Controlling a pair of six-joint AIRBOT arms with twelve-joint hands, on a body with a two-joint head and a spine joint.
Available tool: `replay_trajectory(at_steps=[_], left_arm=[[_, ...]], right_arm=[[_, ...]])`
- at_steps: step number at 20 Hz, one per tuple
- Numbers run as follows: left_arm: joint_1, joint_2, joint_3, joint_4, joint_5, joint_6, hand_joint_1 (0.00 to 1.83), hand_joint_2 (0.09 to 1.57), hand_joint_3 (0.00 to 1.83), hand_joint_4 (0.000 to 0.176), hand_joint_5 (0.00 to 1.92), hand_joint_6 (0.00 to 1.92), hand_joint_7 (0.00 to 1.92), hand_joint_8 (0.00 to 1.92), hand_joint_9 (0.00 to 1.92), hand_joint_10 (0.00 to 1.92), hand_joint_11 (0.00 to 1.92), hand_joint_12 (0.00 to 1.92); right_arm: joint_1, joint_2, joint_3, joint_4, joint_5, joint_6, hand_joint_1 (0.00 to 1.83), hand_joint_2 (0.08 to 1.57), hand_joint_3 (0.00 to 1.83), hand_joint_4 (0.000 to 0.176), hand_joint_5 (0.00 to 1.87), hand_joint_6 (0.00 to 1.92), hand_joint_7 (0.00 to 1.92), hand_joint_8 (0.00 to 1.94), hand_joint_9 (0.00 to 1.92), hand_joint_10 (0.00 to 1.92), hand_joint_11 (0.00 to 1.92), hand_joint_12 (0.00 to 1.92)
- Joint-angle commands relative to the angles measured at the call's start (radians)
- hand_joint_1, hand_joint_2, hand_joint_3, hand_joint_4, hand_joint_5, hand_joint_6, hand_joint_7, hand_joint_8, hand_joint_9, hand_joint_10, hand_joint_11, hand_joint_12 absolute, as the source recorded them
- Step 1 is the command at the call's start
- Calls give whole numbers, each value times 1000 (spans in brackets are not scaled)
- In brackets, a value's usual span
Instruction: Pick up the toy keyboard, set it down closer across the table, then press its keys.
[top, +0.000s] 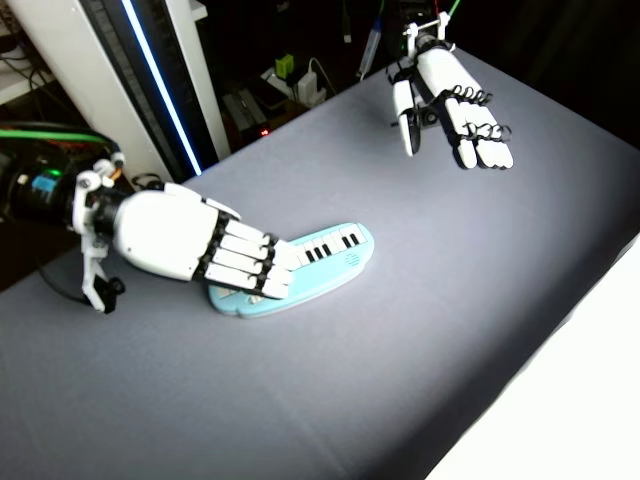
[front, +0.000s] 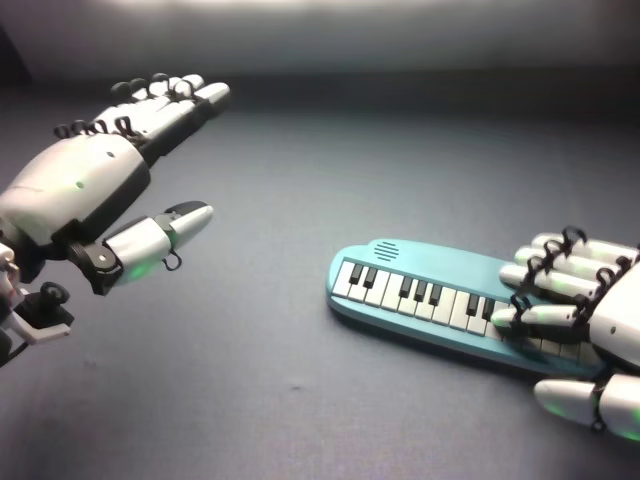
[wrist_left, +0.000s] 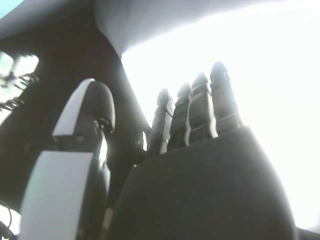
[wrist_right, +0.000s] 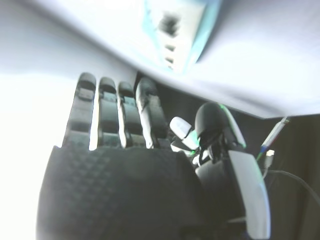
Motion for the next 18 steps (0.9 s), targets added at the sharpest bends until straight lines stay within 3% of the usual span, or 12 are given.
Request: replay_trajectory(at_steps=[1, 2, 3, 4, 5, 9, 12, 13, 14, 15, 17, 18], left_arm=[[-5, 6, 1, 12, -133, -2, 812, 1409, 0, 17, 73, 0, 0, 0, 0, 0, 0, 0], [-1, 5, 1, 5, -136, -2, 799, 1407, 0, 20, 80, 3, 0, 0, 0, 0, 0, 0], [2, 5, 0, 3, -137, -2, 799, 1406, 0, 15, 84, 4, 0, 0, 0, 0, 0, 0], [8, 7, -2, 1, -141, -2, 810, 1404, 0, 16, 85, 4, 0, 0, 0, 0, 0, 0], [13, 8, -4, -3, -148, -2, 798, 1406, 0, 17, 82, 2, 0, 0, 0, 0, 0, 0], [20, 17, -15, -5, -179, -2, 846, 1395, 0, 17, 84, 1, 0, 0, 0, 0, 0, 0], [50, 37, -38, -24, -245, -1, 781, 1385, 0, 36, 31, 0, 0, 0, 0, 0, 0, 0], [60, 43, -46, -30, -273, -1, 781, 1385, 0, 36, 31, 0, 0, 0, 0, 0, 0, 0], [70, 48, -55, -36, -300, 0, 631, 1386, 0, 54, 5, 0, 0, 0, 0, 0, 0, 0], [79, 54, -64, -43, -333, 1, 545, 1385, 0, 51, 0, 0, 0, 0, 0, 0, 0, 0], [103, 70, -85, -58, -409, 5, 226, 1376, 2, 152, 0, 0, 0, 0, 0, 0, 0, 0], [117, 84, -99, -68, -456, 9, 227, 1397, 11, 120, 0, 0, 0, 0, 0, 0, 0, 0]], right_arm=[[5, -2, 6, -4, 86, -4, 0, 1368, 0, 0, 566, 24, 99, 3, 0, 0, 0, 0], [5, -4, 9, -3, 83, -4, 0, 1349, 0, 0, 639, 19, 154, 6, 0, 0, 0, 0], [5, -3, 9, -3, 84, -4, 0, 1351, 0, 0, 466, 3, 82, 0, 0, 0, 0, 0], [6, 0, 5, -3, 98, -4, 0, 1367, 6, 39, 274, 0, 21, 0, 0, 0, 0, 0], [6, 26, -10, -3, 141, -4, 0, 1388, 15, 29, 66, 0, 3, 0, 0, 0, 0, 0], [6, 93, -57, -2, 265, -3, 0, 1413, 18, 11, 0, 0, 0, 0, 0, 0, 0, 0], [-1, 145, -92, 8, 402, 10, 0, 1380, 1, 44, 0, 0, 0, 0, 0, 0, 0, 0], [-8, 160, -99, 15, 438, 14, 0, 1380, 1, 44, 0, 0, 0, 0, 0, 0, 0, 0], [-17, 173, -106, 23, 487, 24, 0, 1389, 4, 56, 0, 0, 0, 0, 0, 0, 0, 0], [-30, 185, -113, 35, 539, 38, 0, 1395, 7, 53, 0, 0, 0, 0, 0, 0, 0, 0], [-68, 203, -119, 60, 653, 75, 0, 1388, 1, 78, 0, 0, 0, 0, 0, 0, 0, 0], [-93, 213, -122, 77, 716, 88, 0, 1388, 1, 94, 0, 0, 0, 0, 0, 0, 0, 0]])
